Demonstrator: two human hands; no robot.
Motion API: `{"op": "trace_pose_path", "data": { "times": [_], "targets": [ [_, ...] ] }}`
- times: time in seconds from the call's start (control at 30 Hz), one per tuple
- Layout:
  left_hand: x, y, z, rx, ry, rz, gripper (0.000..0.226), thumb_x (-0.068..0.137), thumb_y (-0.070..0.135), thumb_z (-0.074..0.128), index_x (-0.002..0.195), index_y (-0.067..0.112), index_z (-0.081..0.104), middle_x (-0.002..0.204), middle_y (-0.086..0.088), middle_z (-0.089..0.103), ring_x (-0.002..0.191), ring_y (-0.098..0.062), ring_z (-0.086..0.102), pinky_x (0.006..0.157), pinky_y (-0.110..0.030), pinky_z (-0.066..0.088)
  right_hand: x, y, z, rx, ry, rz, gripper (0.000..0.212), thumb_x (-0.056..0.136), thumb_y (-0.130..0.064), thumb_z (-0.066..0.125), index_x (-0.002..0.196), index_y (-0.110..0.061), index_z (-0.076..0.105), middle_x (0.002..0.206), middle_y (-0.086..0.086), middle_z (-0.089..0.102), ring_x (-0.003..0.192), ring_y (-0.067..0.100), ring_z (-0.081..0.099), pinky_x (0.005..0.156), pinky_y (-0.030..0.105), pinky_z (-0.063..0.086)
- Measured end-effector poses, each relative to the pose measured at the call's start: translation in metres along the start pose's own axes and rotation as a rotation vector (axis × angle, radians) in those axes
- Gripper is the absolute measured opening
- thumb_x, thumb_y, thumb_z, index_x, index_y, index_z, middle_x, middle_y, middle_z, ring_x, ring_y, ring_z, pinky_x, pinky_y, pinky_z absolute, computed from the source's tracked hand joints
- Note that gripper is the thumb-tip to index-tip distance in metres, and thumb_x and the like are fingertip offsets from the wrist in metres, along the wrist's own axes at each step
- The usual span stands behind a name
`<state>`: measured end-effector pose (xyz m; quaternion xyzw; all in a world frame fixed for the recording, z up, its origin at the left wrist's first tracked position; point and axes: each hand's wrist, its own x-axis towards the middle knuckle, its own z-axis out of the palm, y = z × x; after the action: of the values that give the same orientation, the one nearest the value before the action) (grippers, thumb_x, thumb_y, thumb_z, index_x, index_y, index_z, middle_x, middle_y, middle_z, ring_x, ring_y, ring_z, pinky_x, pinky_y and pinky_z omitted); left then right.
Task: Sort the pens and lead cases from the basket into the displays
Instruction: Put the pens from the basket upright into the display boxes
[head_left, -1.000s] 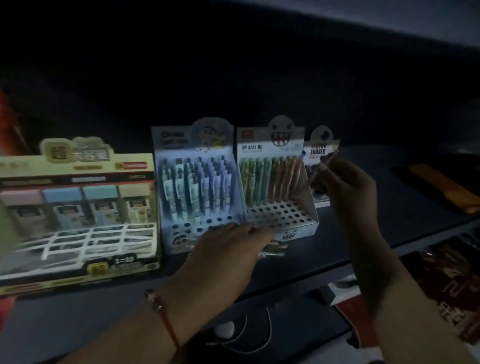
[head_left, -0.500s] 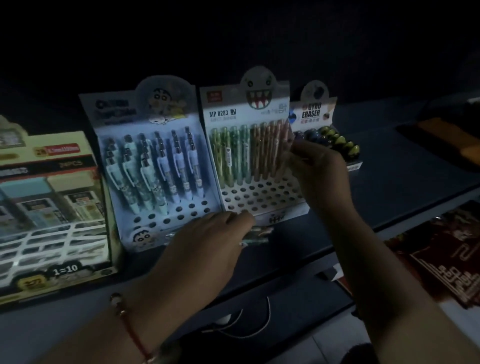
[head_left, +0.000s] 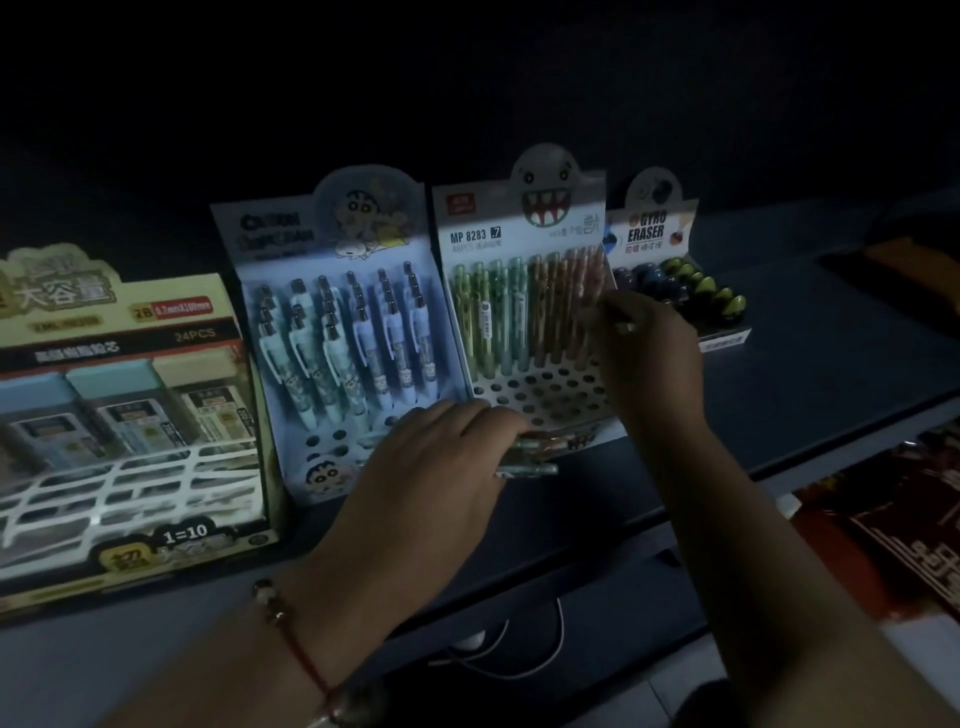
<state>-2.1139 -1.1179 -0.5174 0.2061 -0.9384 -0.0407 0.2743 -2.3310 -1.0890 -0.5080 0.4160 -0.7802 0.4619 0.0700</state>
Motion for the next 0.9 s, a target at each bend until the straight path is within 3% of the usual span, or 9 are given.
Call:
{"op": "trace_pose_path", "data": {
  "times": [0.07,0.13,0.27,0.33,0.47,0.57,0.77,0.83,0.9],
  "targets": [
    [0.001,-0.002,-0.002,0.009,-0.008,0.018,0.057,0.066,0.005,0.083,0.114,0.024,0.059,0.103,0.007,0.066,0.094,-0.008,0.045,0.081,-0.022,0.039,-0.007,-0.007,-0.01,0.112,0.003,-0.006,0.023,0.098,-0.038,0.055,0.11,-0.022,0.067,0.091,-0.006,0.069,0.073,0.004,0.064,0.063,0.035,0.057],
    [0.003,-0.003,-0.004,0.011,-0.008,0.038,0.055,0.068,0.004,0.081,0.115,0.024,0.06,0.105,0.008,0.065,0.096,-0.01,0.047,0.083,-0.022,0.037,-0.014,-0.022,-0.026,0.289,-0.078,0.039,0.027,0.098,-0.043,0.055,0.105,-0.019,0.066,0.09,-0.001,0.069,0.075,0.008,0.066,0.064,0.035,0.057],
    [0.008,-0.005,-0.006,0.04,0.027,0.022,0.05,0.066,0.0,0.08,0.107,0.02,0.061,0.097,0.004,0.063,0.089,-0.014,0.047,0.076,-0.03,0.043,-0.038,-0.054,-0.053,0.441,-0.729,0.249,0.039,0.09,-0.048,0.058,0.102,-0.013,0.071,0.091,0.004,0.074,0.072,0.012,0.069,0.061,0.026,0.055],
    [0.009,-0.006,-0.005,0.054,0.025,0.036,0.043,0.065,-0.001,0.079,0.099,0.017,0.059,0.089,0.002,0.06,0.082,-0.018,0.046,0.072,-0.031,0.041,-0.046,-0.055,-0.053,0.508,-0.837,0.346,0.035,0.089,-0.039,0.064,0.103,-0.007,0.07,0.089,0.006,0.075,0.069,0.012,0.07,0.058,0.02,0.055],
    [0.008,-0.001,-0.005,0.076,-0.013,0.057,0.062,0.065,0.003,0.08,0.12,0.019,0.058,0.099,0.003,0.066,0.09,-0.02,0.052,0.079,-0.032,0.04,-0.045,-0.044,-0.055,0.627,-0.812,0.49,0.023,0.078,-0.026,0.072,0.097,-0.012,0.068,0.082,0.003,0.072,0.067,0.011,0.069,0.055,0.019,0.053],
    [0.009,0.003,-0.01,0.08,-0.044,0.027,0.077,0.065,0.003,0.084,0.133,0.021,0.054,0.11,0.002,0.068,0.097,-0.022,0.06,0.079,-0.037,0.051,-0.04,-0.032,-0.065,0.693,-0.735,0.543,0.011,0.087,-0.013,0.067,0.098,-0.011,0.066,0.077,0.004,0.069,0.064,0.011,0.066,0.054,0.02,0.052],
    [0.006,-0.001,-0.026,-0.009,-0.04,-0.192,0.061,0.092,0.012,0.063,0.144,0.035,0.041,0.132,0.008,0.059,0.102,-0.018,0.06,0.074,-0.027,0.045,-0.026,-0.012,-0.084,0.928,-0.511,0.739,0.011,0.097,-0.018,0.057,0.096,-0.009,0.062,0.074,0.008,0.061,0.054,0.009,0.061,0.048,0.019,0.051],
    [0.005,-0.001,-0.026,-0.019,-0.055,-0.205,0.056,0.094,0.018,0.06,0.143,0.037,0.04,0.125,0.01,0.062,0.077,-0.009,0.055,0.058,-0.016,0.035,-0.025,-0.006,-0.087,0.973,-0.483,0.785,0.015,0.097,-0.025,0.057,0.093,-0.012,0.063,0.069,0.003,0.056,0.052,0.008,0.058,0.045,0.018,0.049],
    [0.005,0.002,-0.026,-0.024,-0.087,-0.217,0.052,0.094,0.021,0.062,0.14,0.037,0.043,0.109,0.009,0.066,0.056,-0.005,0.039,0.047,-0.015,0.025,-0.025,-0.004,-0.091,1.01,-0.48,0.8,0.02,0.094,-0.033,0.057,0.092,-0.015,0.065,0.065,0.0,0.05,0.05,0.007,0.051,0.043,0.016,0.045]
  ]
}}
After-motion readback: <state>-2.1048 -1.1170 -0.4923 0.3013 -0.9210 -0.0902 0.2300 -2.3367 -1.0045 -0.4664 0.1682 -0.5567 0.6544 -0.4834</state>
